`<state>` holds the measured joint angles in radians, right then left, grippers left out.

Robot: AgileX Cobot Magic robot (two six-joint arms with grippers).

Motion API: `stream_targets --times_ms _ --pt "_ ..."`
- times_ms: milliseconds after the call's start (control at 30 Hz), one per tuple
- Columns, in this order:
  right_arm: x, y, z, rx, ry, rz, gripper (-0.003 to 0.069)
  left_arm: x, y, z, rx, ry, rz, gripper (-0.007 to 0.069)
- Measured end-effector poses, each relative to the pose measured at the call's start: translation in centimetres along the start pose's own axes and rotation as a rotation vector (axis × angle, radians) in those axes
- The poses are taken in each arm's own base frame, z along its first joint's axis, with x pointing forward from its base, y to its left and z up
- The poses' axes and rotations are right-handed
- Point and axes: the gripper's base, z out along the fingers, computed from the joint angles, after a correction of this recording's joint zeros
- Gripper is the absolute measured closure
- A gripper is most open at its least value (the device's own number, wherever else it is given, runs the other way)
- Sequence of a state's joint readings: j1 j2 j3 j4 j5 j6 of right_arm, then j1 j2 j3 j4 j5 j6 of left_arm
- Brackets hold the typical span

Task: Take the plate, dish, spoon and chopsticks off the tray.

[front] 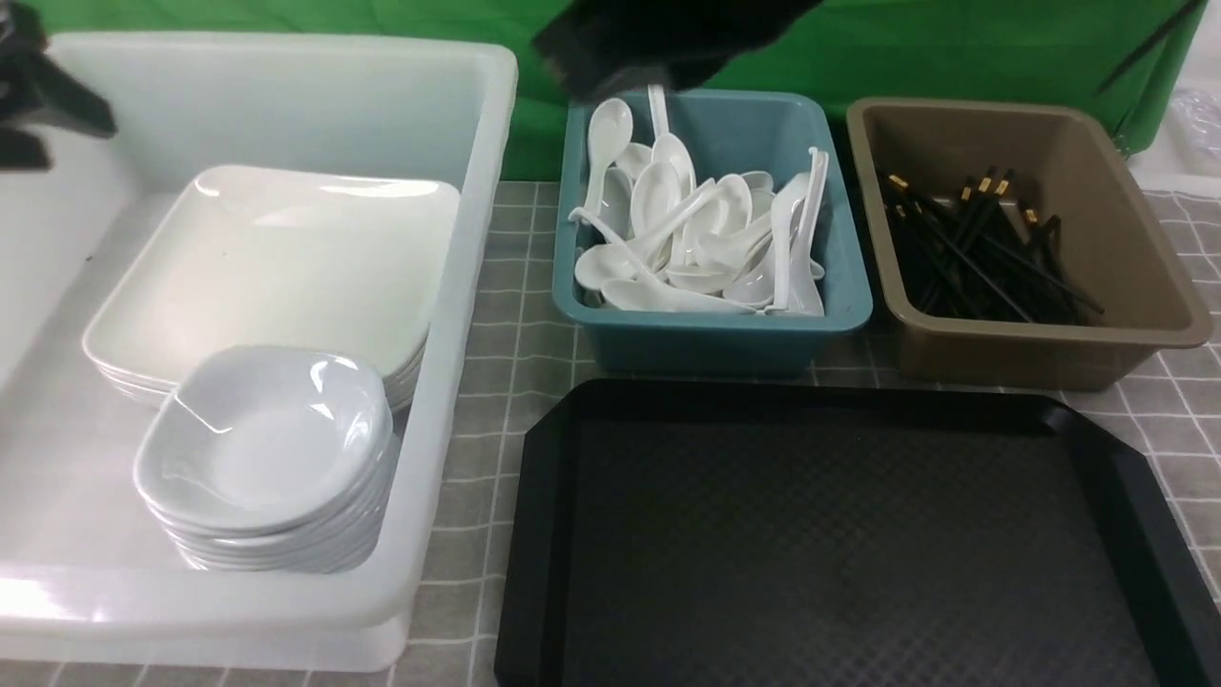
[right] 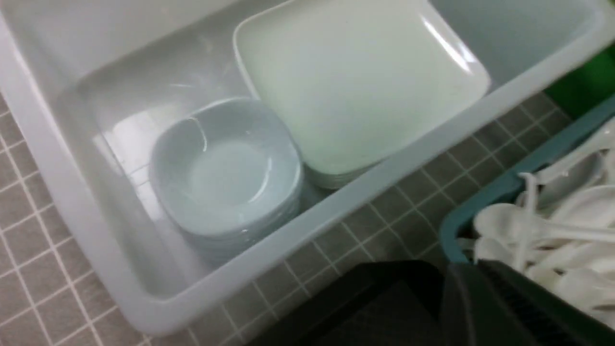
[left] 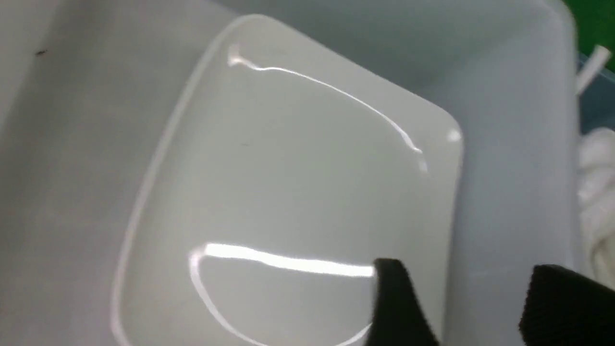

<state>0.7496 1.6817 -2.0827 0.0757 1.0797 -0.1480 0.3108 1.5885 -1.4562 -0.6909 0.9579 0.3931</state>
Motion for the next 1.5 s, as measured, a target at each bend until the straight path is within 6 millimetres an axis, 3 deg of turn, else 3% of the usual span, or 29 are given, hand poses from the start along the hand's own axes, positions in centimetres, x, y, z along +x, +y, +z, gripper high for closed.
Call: stream_targets --times_ms 33,67,133,200,233,267,300,367,433,533,567,667,700,733,767,800,900,967,1133,1500 --pt "0.1 -0.3 -0.5 0.022 0.004 0.006 0.0629 0.1 -1.2 -0.2 0.021 0.003 0.032 0.0406" --pt "0.5 -1.3 -2.9 0.086 -0.005 0.033 0.0629 0.6 -4.8 -0.9 0.082 0.004 0.139 0.0522" --pt "1.2 -2.3 -6.1 0.174 -0.032 0.073 0.0629 1.8 -9.2 -1.7 0.165 0.013 0.27 0.0589" --pt "2.1 -2.9 -9.0 0.246 -0.072 0.107 0.0629 3.1 -12.7 -3.0 0.227 0.011 0.383 0.061" --pt "2.3 -2.9 -9.3 0.252 -0.074 0.11 0.0629 3.2 -13.0 -3.0 0.233 0.015 0.394 0.0611" --pt "3.3 -3.0 -11.4 0.307 -0.108 0.137 0.0629 4.7 -15.9 -4.4 0.283 0.012 0.494 0.0618" --pt "4.3 -2.9 -12.9 0.336 -0.137 0.151 0.0629 5.7 -17.5 -5.7 0.311 0.001 0.551 0.0621" --pt "5.7 -2.6 -14.4 0.355 -0.176 0.16 0.0629 7.2 -19.4 -7.3 0.349 -0.006 0.621 0.0622" --pt "8.6 -1.8 -16.3 0.363 -0.264 0.168 0.0629 9.4 -20.8 -10.0 0.376 -0.048 0.677 0.0623" --pt "12.3 -0.8 -17.6 0.353 -0.401 0.175 0.0629 12.1 -20.7 -12.6 0.394 -0.12 0.681 0.0623" --pt "12.7 -0.7 -17.7 0.353 -0.412 0.172 0.0629 12.2 -20.7 -13.0 0.397 -0.128 0.681 0.0623" --pt "19.3 1.0 -18.1 0.328 -0.638 0.138 0.0629 15.7 -18.1 -14.6 0.416 -0.24 0.603 0.0623" --pt "19.7 1.1 -18.1 0.327 -0.651 0.135 0.0629 15.9 -18.0 -14.7 0.417 -0.245 0.597 0.0623" --pt "22.5 1.8 -17.7 0.316 -0.734 0.116 0.0629 17.6 -16.2 -15.2 0.411 -0.298 0.561 0.0623" --pt "22.8 1.9 -17.7 0.314 -0.745 0.113 0.0629 17.8 -16.0 -14.9 0.405 -0.293 0.554 0.0623" --pt "25.4 2.4 -16.6 0.305 -0.79 0.097 0.0629 19.4 -14.5 -14.8 0.394 -0.322 0.514 0.0623" --pt "29.5 3.2 -15.3 0.29 -0.908 0.068 0.0629 22.9 -11.2 -13.9 0.375 -0.367 0.456 0.0623" --pt "31.2 3.6 -14.5 0.28 -0.973 0.051 0.0629 24.6 -9.7 -13.2 0.373 -0.391 0.438 0.0623" --pt "33.3 4.2 -13.4 0.261 -1.103 0.019 0.0622 28.1 -6.6 -11.2 0.391 -0.52 0.398 0.0623" --pt "33.6 4.1 -13.0 0.261 -1.082 0.026 0.0608 28.7 -5.8 -10.8 0.414 -0.642 0.374 0.0622"
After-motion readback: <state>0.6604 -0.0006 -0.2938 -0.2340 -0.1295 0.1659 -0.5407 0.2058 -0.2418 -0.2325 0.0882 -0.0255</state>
